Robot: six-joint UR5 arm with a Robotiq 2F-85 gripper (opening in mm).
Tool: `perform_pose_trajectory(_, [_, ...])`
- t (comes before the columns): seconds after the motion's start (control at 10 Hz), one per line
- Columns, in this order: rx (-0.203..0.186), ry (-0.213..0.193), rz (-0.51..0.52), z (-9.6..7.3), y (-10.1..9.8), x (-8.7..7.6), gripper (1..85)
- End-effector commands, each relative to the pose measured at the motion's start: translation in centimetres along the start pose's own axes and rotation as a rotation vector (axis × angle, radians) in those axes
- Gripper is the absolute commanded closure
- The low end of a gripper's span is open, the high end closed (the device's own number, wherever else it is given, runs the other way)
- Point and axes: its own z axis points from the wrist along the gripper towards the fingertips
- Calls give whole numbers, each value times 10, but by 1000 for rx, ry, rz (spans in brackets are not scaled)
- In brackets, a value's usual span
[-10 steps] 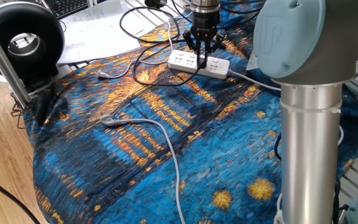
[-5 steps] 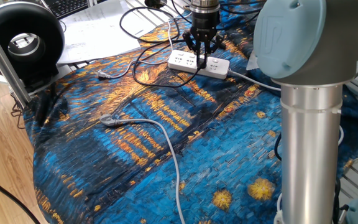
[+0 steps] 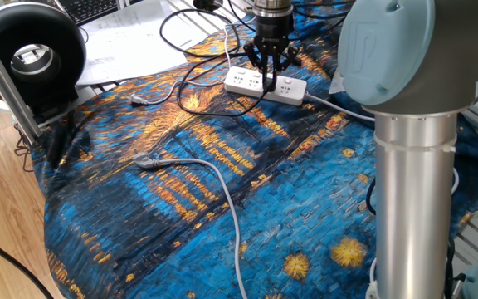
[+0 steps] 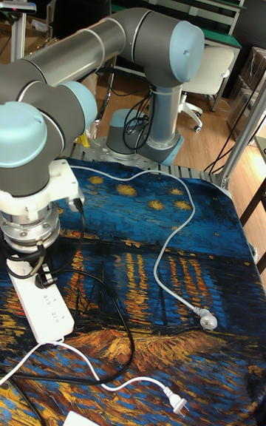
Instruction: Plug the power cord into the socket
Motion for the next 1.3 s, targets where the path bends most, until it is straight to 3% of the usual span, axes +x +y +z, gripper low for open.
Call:
perform_pose_trajectory(0.0, [33, 15, 22, -1, -3, 3, 827])
perform_pose_trajectory(0.1, [57, 32, 26, -4, -8, 6, 790])
perform_pose_trajectory(0.2, [49, 37, 33, -11, -5, 3, 710])
perform_pose_trajectory(0.4, [62, 57, 25, -24, -13, -2, 640])
perform_pose_trajectory(0.6, [62, 39, 12, -29, -16, -9, 437])
perform_pose_trajectory(0.8, [53, 14, 25, -33, -13, -17, 420])
perform_pose_trajectory(1.2, [36, 28, 56, -44, -17, -16, 463])
